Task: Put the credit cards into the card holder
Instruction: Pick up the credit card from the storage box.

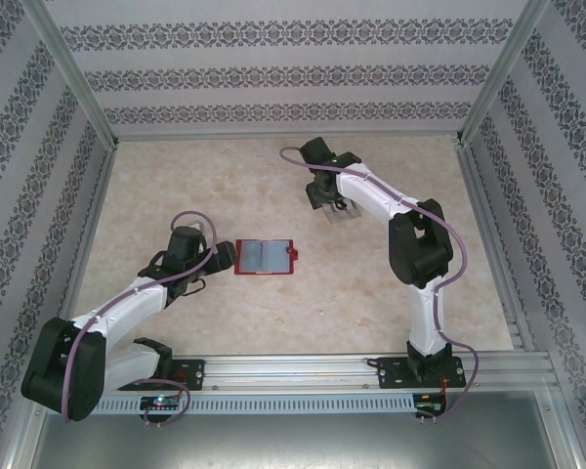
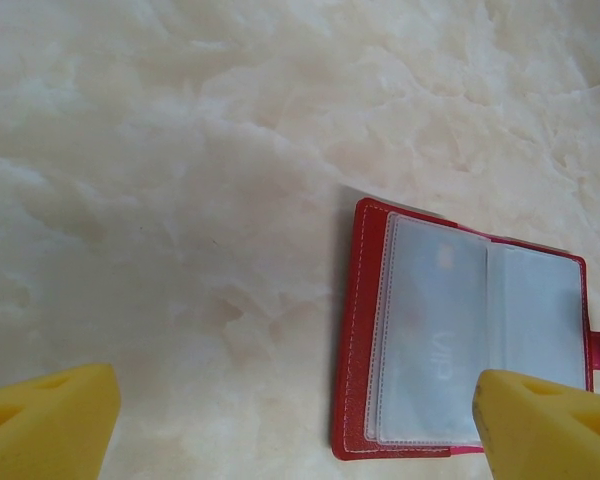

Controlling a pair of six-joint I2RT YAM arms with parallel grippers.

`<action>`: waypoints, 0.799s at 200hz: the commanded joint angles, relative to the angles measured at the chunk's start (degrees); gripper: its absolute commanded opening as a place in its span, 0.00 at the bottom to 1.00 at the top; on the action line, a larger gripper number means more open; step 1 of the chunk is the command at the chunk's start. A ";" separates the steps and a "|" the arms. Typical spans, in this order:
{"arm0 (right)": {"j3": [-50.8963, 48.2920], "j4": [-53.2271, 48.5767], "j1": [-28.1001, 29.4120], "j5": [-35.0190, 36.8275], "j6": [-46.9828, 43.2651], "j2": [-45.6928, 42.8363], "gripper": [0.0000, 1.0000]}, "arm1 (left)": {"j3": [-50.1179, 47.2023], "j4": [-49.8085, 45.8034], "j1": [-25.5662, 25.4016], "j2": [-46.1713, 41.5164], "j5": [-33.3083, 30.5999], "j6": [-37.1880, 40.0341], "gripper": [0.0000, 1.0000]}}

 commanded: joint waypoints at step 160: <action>-2.24 -1.89 -0.30 6.19 -0.78 -0.96 0.73 | 0.99 -0.70 0.73 -0.19 1.24 -0.08 0.93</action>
